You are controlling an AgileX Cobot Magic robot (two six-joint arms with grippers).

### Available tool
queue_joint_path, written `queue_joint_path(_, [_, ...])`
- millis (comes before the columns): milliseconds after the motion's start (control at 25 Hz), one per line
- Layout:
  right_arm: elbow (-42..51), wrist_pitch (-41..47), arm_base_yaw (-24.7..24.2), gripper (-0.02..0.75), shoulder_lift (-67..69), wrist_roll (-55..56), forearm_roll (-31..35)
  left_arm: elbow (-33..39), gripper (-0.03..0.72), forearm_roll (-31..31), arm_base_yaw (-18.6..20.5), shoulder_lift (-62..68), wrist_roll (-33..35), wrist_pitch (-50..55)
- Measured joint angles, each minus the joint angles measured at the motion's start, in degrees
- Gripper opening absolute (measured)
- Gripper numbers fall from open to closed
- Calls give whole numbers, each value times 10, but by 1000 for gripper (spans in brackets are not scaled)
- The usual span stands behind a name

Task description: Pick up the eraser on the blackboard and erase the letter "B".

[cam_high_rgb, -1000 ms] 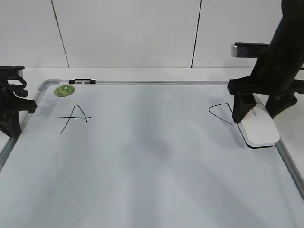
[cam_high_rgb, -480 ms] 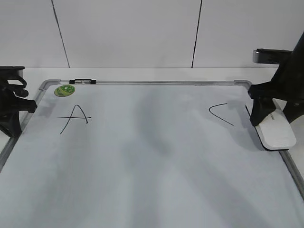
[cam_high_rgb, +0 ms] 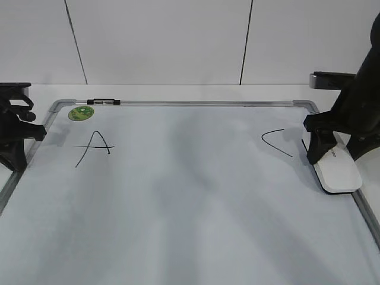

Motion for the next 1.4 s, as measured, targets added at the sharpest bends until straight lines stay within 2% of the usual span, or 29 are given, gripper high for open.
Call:
queue_joint_path(560, [0,-8,-16,531,15,-11,35,0,20,0,0,0,0,0])
queue_joint_path(1400, [-1,0,-16,542,27,-15,18,0,20,-1,0,0,0,0])
